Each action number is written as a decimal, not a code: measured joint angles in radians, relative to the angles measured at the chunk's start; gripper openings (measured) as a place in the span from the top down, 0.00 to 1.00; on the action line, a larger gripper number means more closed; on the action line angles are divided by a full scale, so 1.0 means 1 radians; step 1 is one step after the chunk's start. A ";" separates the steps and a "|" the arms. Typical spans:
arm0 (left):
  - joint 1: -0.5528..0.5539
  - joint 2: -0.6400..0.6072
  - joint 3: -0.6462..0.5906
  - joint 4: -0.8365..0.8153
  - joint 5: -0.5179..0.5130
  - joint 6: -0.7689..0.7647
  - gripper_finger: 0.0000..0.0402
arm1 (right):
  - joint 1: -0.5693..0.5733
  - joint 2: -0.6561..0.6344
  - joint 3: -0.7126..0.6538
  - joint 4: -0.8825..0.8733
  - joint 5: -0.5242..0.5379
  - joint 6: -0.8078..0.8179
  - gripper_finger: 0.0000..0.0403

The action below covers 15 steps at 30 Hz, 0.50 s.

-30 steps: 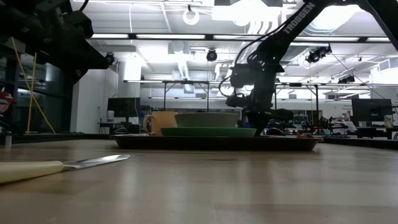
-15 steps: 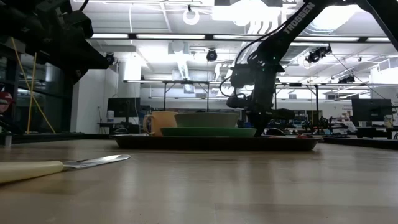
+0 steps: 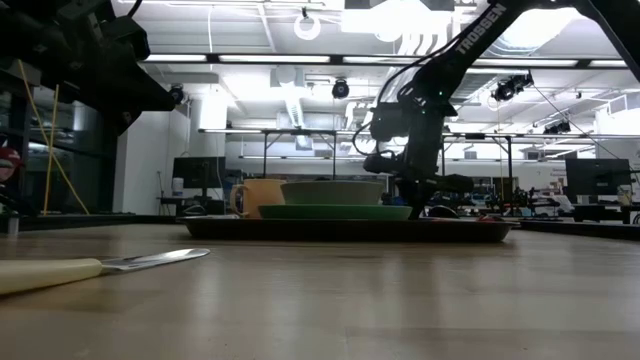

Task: Set up tray
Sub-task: Put the blue spoon on top of the red napkin to the left of the blue fork

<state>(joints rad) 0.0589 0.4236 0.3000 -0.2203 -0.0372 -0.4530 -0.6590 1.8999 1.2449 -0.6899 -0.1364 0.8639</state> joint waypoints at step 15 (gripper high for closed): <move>0.000 0.000 0.000 0.000 0.000 0.000 0.81 | 0.014 -0.001 0.000 0.016 0.023 0.000 1.00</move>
<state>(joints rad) 0.0589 0.4233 0.2996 -0.2203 -0.0372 -0.4530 -0.6453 1.8992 1.2449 -0.6743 -0.1133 0.8639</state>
